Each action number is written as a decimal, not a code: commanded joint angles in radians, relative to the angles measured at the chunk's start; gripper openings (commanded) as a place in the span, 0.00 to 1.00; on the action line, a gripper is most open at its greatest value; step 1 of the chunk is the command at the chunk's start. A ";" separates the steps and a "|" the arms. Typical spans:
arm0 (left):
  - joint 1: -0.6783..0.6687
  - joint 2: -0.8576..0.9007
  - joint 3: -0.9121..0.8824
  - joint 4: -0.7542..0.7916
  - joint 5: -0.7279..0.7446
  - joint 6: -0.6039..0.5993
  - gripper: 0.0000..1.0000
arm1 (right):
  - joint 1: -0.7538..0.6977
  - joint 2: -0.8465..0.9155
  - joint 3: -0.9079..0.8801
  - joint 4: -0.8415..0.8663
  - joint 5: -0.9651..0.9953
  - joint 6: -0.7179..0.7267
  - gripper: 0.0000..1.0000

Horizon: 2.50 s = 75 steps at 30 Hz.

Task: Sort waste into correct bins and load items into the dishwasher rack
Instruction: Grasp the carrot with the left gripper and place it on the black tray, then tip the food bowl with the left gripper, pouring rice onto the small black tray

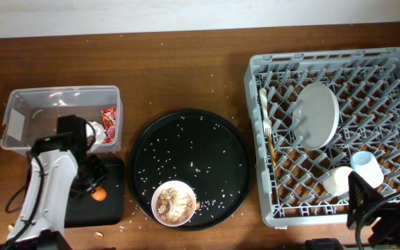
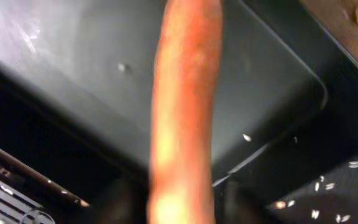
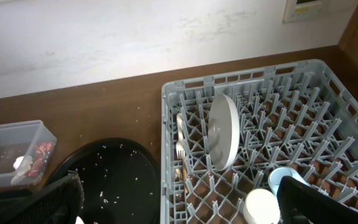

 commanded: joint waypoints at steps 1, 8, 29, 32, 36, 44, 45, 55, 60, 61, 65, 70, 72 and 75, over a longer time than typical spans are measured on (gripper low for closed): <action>0.035 -0.010 0.026 -0.016 0.013 0.015 0.71 | -0.002 -0.005 -0.002 0.002 -0.006 -0.007 0.99; -0.139 -0.065 0.272 -0.207 0.137 0.153 0.68 | -0.002 -0.005 -0.002 0.002 -0.006 -0.007 0.99; -1.155 -0.037 -0.205 0.367 0.071 -0.155 0.35 | -0.002 -0.005 -0.002 0.002 -0.006 -0.007 0.99; -1.155 0.016 -0.205 0.390 0.072 -0.133 0.35 | -0.002 -0.005 -0.002 0.002 -0.006 -0.007 0.99; -1.151 0.093 -0.204 0.406 0.072 -0.125 0.12 | -0.002 -0.005 -0.002 0.002 -0.006 -0.007 0.99; -1.151 0.091 -0.091 0.332 0.055 -0.034 0.00 | -0.002 -0.005 -0.002 0.002 -0.006 -0.007 0.99; -1.151 0.091 -0.056 0.283 0.032 -0.035 0.00 | -0.002 -0.005 -0.002 0.002 -0.006 -0.007 0.99; -0.814 -0.077 0.126 -0.007 0.074 0.044 0.00 | -0.002 -0.005 -0.002 0.002 -0.006 -0.007 0.99; -0.441 -0.197 0.121 -0.006 0.284 0.276 0.00 | -0.002 -0.005 -0.002 0.002 -0.006 -0.007 0.99; -0.383 -0.204 0.120 -0.006 0.314 0.311 0.00 | -0.002 -0.005 -0.002 0.002 -0.006 -0.007 0.99; -0.119 -0.207 0.071 0.027 0.496 0.479 0.00 | -0.002 -0.005 -0.002 0.002 -0.006 -0.007 0.99; 0.187 -0.207 -0.032 0.094 0.765 0.671 0.00 | -0.002 -0.005 -0.002 0.002 -0.006 -0.007 0.99; 0.321 -0.207 -0.092 0.131 0.920 0.772 0.00 | -0.002 -0.005 -0.002 0.002 -0.006 -0.007 0.99; 0.475 -0.207 -0.193 0.204 1.076 0.849 0.00 | -0.002 -0.005 -0.002 0.002 -0.006 -0.007 0.99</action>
